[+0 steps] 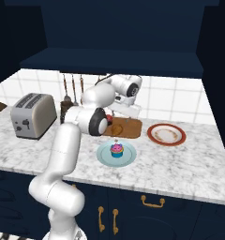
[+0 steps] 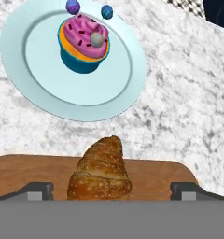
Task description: From the different types of pastries on the counter, select a croissant and place it on the cutting board. Then retrieve a jar of jam from the cabinet and place it alongside the croissant on the cutting board.
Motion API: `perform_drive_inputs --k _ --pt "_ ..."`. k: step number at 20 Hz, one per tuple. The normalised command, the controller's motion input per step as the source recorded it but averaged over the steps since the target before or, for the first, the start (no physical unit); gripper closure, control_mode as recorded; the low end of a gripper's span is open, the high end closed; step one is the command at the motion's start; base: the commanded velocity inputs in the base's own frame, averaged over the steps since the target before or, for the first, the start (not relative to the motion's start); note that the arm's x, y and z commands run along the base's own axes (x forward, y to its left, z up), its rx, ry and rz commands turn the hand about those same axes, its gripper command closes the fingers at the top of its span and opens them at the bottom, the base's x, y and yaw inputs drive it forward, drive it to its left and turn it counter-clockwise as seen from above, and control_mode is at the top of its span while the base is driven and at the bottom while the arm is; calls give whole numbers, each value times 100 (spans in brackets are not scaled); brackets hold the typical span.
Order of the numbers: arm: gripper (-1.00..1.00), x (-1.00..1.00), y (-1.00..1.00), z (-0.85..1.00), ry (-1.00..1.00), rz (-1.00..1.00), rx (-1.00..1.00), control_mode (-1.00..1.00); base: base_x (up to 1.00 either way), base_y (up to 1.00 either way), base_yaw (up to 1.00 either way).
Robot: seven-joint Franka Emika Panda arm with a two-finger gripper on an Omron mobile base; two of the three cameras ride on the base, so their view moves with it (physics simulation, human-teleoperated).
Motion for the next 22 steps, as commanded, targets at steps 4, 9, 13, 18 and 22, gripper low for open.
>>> perform_drive_inputs --k 4,9,13,18,22 --pt "-100 -13 7 -18 -3 3 0 -100 0 0 0" --pt "-100 -20 -13 11 -23 1 0 -100 0 0 0" --pt "-100 -72 -58 22 -24 5 -1 -100 0 0 0" --pt "-100 -70 -24 -58 -7 -3 -9 -100 0 0 0" --pt "-100 -85 -35 -68 -22 -11 -10 -100 0 0 0"
